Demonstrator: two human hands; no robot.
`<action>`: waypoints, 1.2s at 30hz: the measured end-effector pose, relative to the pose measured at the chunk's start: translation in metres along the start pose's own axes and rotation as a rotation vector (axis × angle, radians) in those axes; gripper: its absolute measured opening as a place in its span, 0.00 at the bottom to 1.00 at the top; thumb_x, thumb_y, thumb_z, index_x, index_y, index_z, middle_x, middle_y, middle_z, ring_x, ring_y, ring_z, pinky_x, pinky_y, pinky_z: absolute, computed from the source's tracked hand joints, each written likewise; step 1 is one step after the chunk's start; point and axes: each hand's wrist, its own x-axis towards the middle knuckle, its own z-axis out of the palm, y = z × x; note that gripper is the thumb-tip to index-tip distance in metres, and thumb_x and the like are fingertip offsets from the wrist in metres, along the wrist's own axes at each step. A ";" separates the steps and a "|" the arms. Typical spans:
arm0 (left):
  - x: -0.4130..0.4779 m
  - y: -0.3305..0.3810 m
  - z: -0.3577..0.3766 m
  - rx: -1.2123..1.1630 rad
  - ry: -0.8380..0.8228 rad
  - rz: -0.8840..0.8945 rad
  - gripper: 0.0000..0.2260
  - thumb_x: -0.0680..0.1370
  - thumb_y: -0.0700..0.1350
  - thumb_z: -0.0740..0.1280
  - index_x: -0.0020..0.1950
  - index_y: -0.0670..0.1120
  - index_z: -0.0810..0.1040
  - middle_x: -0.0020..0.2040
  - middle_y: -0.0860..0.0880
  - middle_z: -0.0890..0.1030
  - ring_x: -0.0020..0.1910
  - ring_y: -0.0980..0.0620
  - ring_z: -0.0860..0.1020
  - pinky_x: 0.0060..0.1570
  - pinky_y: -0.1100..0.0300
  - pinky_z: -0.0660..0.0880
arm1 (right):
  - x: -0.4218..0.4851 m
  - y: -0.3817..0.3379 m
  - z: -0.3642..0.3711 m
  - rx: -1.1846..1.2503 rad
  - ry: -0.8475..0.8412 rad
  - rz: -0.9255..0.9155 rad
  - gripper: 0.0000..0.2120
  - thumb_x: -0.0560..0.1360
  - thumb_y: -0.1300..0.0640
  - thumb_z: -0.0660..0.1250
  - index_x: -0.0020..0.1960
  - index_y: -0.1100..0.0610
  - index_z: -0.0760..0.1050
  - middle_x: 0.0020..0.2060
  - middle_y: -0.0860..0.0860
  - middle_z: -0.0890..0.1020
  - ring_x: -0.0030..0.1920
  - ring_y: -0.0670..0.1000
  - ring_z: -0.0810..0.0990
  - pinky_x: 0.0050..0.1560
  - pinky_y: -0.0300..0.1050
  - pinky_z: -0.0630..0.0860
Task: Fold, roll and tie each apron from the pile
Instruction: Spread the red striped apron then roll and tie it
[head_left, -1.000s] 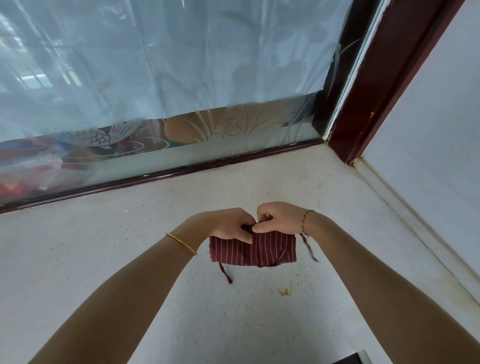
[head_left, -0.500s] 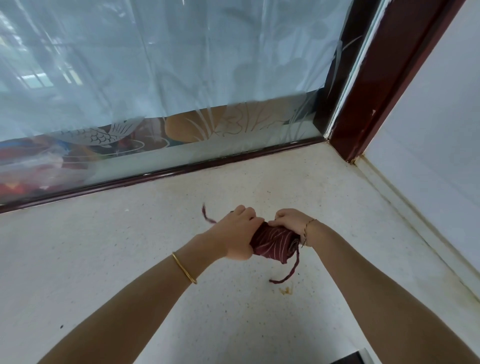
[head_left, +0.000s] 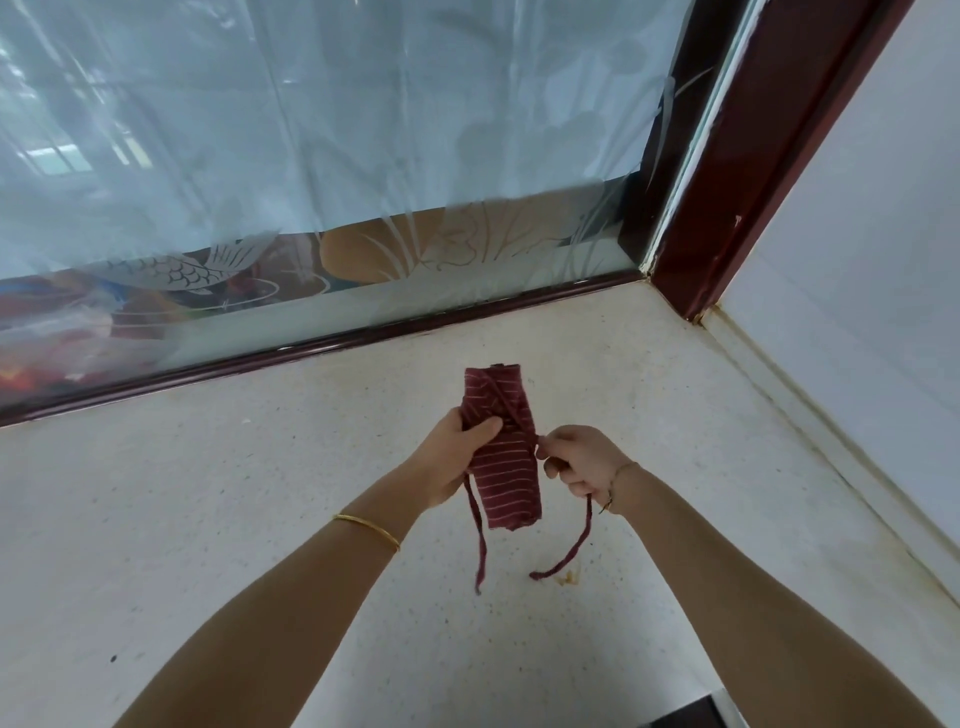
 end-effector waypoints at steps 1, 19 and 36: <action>0.001 -0.002 -0.001 -0.079 0.005 -0.041 0.13 0.79 0.40 0.64 0.63 0.40 0.70 0.58 0.40 0.79 0.55 0.42 0.79 0.51 0.51 0.78 | -0.001 0.000 0.004 -0.218 0.069 -0.087 0.13 0.80 0.55 0.61 0.39 0.60 0.73 0.29 0.51 0.75 0.23 0.44 0.66 0.23 0.36 0.63; -0.007 -0.059 -0.030 1.359 -0.179 -0.237 0.14 0.81 0.46 0.60 0.45 0.39 0.80 0.39 0.49 0.79 0.36 0.55 0.76 0.38 0.69 0.69 | 0.019 0.071 0.088 -0.888 0.143 0.015 0.08 0.77 0.51 0.62 0.52 0.54 0.72 0.44 0.49 0.75 0.44 0.51 0.74 0.44 0.43 0.73; -0.007 -0.063 -0.007 0.747 -0.095 -0.019 0.22 0.73 0.28 0.57 0.59 0.45 0.80 0.43 0.52 0.78 0.43 0.59 0.75 0.45 0.70 0.71 | 0.010 0.085 0.066 -0.646 0.073 -0.215 0.08 0.77 0.57 0.64 0.50 0.59 0.80 0.43 0.53 0.82 0.39 0.49 0.76 0.44 0.43 0.74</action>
